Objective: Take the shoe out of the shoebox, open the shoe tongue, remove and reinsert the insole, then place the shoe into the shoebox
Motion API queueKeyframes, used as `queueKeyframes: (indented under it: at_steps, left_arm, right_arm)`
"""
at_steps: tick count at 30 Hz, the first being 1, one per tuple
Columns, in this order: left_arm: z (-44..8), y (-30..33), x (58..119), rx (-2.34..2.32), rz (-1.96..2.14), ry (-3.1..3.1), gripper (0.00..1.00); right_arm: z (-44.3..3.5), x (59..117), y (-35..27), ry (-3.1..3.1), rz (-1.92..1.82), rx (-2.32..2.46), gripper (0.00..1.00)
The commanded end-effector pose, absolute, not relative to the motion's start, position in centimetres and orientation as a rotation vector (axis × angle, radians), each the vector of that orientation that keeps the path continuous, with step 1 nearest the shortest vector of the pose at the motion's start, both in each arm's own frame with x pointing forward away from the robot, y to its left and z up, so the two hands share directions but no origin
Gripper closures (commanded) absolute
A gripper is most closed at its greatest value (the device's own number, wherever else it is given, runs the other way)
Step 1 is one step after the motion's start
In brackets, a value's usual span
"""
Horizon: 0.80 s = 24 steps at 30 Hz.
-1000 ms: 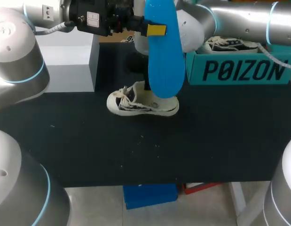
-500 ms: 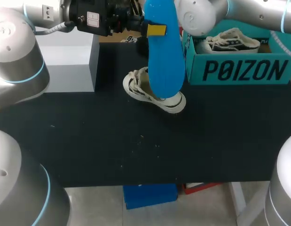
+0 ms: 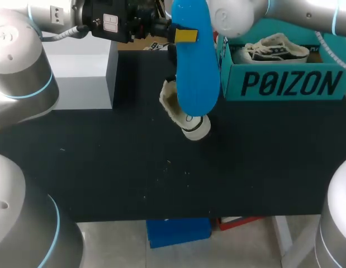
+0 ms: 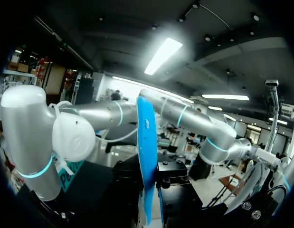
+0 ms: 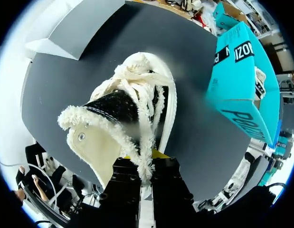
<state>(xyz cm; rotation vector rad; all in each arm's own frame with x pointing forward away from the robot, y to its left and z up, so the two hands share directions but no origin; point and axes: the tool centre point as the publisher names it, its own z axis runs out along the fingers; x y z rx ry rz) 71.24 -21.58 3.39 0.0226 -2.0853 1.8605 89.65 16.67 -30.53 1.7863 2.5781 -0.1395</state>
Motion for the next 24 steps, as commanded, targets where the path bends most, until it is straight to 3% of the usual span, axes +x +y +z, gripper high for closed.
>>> queueKeyframes:
  at_steps: [1, 24]
  left_arm:
    - [3.3, -21.7, 71.3, 0.022, 1.86, -2.087, 1.0]
    - [3.3, -21.7, 71.3, 0.022, 1.86, -2.087, 1.0]
  right_arm:
    - [-30.9, 89.2, 16.6, 2.142, -0.118, 2.3, 1.0]
    - [-33.7, 88.7, 18.5, 2.255, 0.004, 2.181, 1.0]
